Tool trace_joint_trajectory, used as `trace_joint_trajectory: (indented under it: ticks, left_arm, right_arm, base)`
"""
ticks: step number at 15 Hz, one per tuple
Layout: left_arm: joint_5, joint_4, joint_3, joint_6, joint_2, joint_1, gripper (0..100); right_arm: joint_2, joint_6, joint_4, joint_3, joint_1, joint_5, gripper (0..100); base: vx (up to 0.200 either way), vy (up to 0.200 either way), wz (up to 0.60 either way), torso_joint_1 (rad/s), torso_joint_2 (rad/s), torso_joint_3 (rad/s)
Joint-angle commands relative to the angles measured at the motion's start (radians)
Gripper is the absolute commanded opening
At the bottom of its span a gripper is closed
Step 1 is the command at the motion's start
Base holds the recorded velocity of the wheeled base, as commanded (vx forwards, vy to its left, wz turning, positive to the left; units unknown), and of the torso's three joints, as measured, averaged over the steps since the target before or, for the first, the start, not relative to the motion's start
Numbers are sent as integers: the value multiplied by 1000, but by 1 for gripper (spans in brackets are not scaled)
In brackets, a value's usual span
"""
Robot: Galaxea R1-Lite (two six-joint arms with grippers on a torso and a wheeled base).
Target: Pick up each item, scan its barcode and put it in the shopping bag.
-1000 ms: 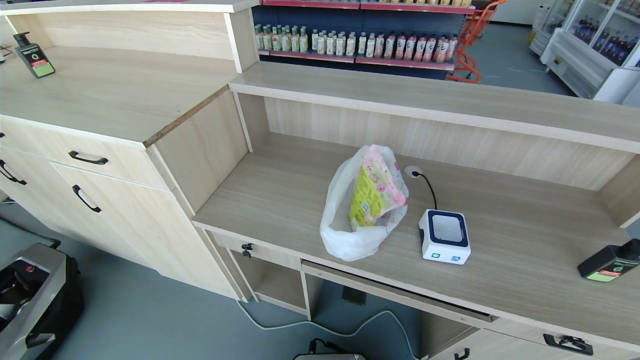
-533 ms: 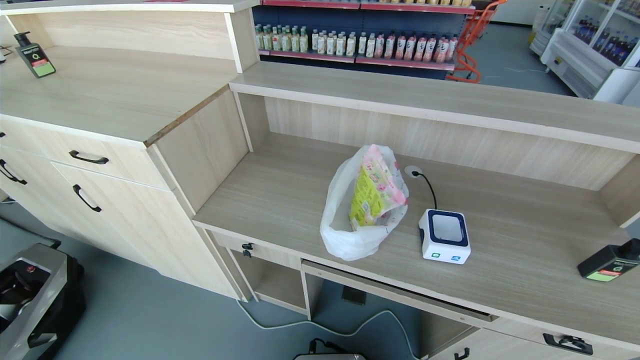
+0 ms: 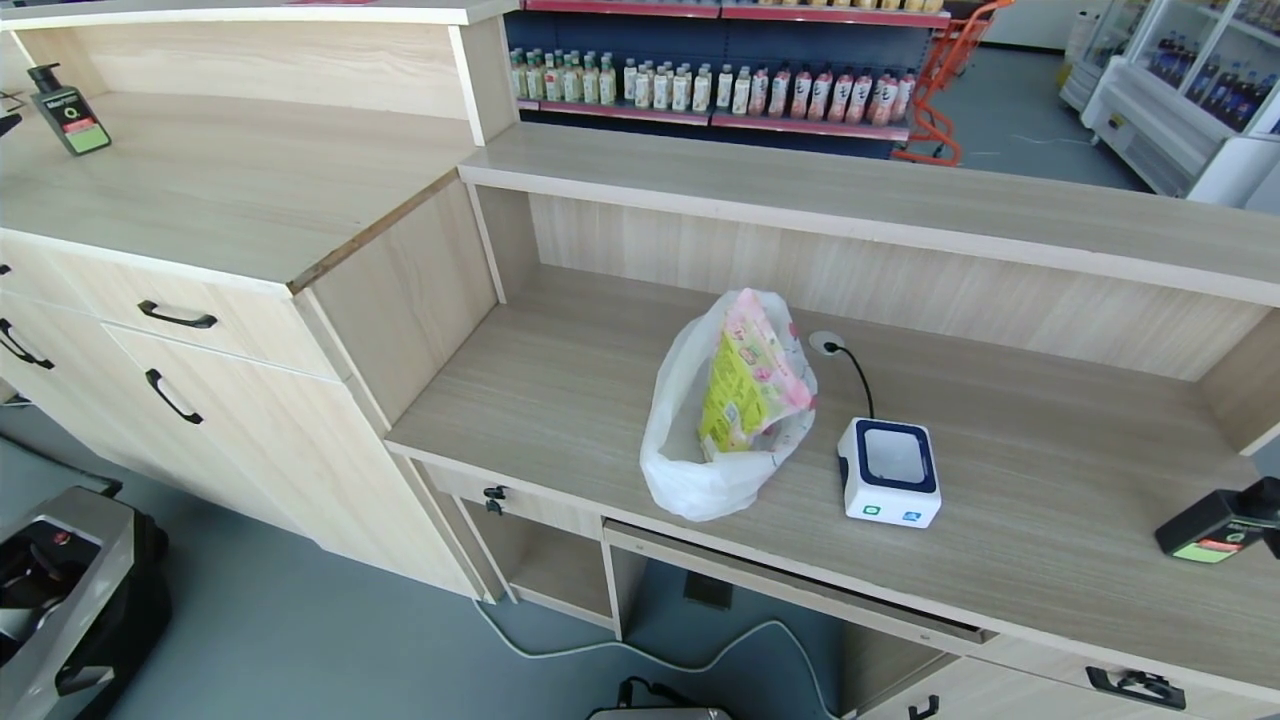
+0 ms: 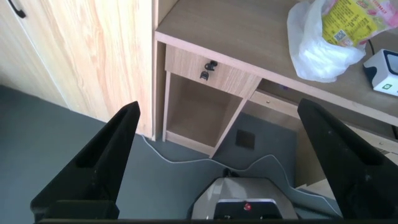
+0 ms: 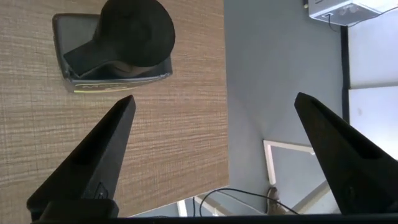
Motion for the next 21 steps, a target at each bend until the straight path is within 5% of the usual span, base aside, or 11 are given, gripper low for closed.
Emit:
trace_joint_trajectory:
  ticks: [1, 21]
  left_arm:
    - [0, 0, 0, 0, 0, 0, 100]
    - [0, 0, 0, 0, 0, 0, 100]
  right_arm:
    - [17, 5, 1, -1, 1, 19, 100]
    - [115, 148, -46, -47, 111, 123, 100]
  base:
    - [0, 0, 0, 0, 0, 0]
    - [0, 0, 0, 0, 0, 0]
